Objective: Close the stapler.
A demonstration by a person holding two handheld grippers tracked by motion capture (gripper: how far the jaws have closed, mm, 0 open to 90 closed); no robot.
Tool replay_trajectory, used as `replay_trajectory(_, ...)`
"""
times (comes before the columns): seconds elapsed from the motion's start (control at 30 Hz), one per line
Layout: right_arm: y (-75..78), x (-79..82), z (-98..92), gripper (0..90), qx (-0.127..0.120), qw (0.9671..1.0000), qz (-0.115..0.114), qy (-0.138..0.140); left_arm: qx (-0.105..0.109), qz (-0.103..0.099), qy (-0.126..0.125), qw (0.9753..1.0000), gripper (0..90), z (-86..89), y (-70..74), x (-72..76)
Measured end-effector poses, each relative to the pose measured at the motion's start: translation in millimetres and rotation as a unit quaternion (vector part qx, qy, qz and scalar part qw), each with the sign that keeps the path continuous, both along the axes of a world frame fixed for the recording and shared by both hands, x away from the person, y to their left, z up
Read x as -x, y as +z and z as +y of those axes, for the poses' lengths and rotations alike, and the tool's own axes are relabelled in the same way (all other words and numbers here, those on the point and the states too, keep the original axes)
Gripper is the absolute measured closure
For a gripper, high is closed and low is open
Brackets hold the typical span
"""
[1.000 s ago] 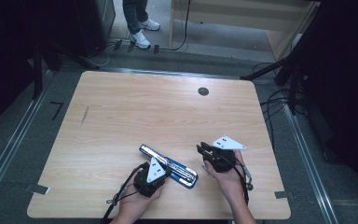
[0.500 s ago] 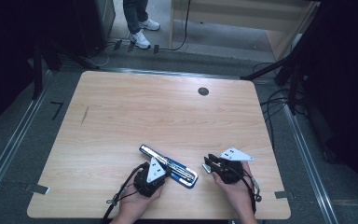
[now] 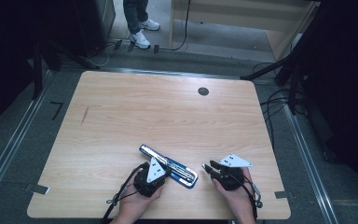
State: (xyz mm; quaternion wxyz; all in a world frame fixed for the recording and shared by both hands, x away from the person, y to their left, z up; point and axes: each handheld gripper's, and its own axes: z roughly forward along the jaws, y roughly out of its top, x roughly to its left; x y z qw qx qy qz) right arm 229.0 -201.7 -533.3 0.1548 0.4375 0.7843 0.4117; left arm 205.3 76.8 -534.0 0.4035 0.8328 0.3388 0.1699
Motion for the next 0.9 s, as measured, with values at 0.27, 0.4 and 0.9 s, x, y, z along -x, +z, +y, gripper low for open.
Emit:
replay_trajectory(0.27, 1.3, 4.4, 0.2, 70.6, 0.016, 0.9999, 0.005, -0.001, 0.001, 0.001, 0.0, 1.0, 90.0, 0.4, 0.0, -0.4)
replay_trajectory(0.4, -0.3, 4.7, -1.1, 69.5, 0.015, 0.9998, 0.011, -0.003, 0.001, 0.0, 0.0, 1.0, 90.0, 0.2, -0.1, -0.3)
replay_trajectory(0.9, -5.7, 6.1, 2.9, 72.4, 0.033, 0.9993, 0.019, -0.003, 0.002, 0.002, 0.0, 1.0, 90.0, 0.5, 0.0, -0.5)
